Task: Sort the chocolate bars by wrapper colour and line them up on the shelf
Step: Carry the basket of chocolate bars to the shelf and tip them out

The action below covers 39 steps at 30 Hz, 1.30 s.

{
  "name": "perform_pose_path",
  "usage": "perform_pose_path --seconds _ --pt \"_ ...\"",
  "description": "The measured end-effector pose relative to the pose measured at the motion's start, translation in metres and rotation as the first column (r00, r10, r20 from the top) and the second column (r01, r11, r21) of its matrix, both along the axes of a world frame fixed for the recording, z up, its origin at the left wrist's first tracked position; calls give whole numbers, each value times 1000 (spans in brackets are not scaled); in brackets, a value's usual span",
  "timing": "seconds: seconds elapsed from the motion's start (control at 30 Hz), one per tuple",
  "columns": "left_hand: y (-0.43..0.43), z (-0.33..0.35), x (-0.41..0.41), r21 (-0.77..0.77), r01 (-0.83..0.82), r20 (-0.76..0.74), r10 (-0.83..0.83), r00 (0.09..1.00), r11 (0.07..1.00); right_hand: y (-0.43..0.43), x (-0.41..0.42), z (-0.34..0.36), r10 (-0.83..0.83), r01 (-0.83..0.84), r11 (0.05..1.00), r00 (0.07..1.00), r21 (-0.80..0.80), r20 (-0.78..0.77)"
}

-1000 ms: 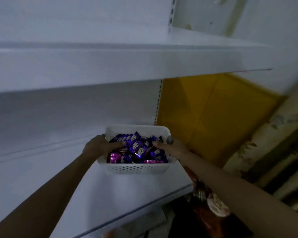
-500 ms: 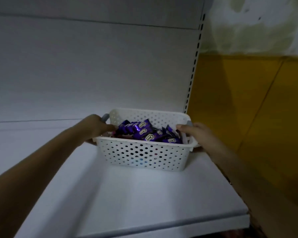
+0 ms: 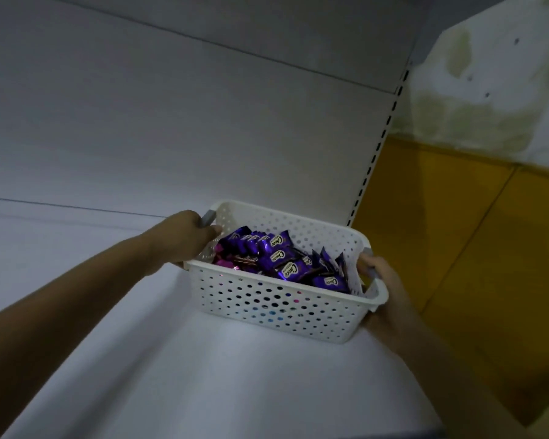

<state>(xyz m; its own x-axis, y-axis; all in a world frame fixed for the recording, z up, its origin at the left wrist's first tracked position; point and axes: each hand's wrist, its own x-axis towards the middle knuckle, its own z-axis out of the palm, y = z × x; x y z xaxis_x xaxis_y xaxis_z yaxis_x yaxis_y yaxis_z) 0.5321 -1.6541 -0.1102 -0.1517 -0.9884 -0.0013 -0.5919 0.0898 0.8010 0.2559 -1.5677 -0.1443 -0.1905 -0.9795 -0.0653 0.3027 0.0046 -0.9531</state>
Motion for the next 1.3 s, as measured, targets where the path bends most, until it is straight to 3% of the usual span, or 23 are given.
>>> perform_pose_path --seconds 0.2,0.33,0.4,0.47,0.57,0.67,0.77,0.93,1.0,1.13,1.3 --pt "-12 -1 3 -11 63 25 -63 998 998 9 15 2 -9 10 1000 995 -14 99" --pt "-12 -4 7 -50 116 1 -116 993 992 26 26 8 40 -36 998 996 -49 78" --pt "-15 -8 12 -155 97 31 -94 995 983 32 38 8 -26 36 994 995 -102 98" --pt "-19 -11 15 -389 76 152 -18 988 918 32 55 8 -145 166 972 981 -166 131" --pt "-23 -17 19 -630 157 178 -56 982 761 31 80 10 -434 460 854 888 -242 155" --pt "-9 -30 21 -593 337 109 -341 934 731 25 106 12 -642 632 692 760 -349 101" --pt "9 -56 28 -504 396 -12 -464 886 768 15 137 8 -696 635 631 717 -446 35" --pt "7 -81 47 -530 389 15 -450 893 753 3 186 -7 -789 508 577 549 -640 -275" --pt "5 -83 48 -516 351 2 -408 913 781 1 194 -19 -802 466 567 499 -679 -328" --pt "-6 -91 45 -486 409 92 -420 903 772 -4 181 -35 -768 414 611 518 -675 -377" --pt "-12 -95 43 -393 453 168 -423 891 800 -5 179 -30 -555 376 784 781 -495 -287"
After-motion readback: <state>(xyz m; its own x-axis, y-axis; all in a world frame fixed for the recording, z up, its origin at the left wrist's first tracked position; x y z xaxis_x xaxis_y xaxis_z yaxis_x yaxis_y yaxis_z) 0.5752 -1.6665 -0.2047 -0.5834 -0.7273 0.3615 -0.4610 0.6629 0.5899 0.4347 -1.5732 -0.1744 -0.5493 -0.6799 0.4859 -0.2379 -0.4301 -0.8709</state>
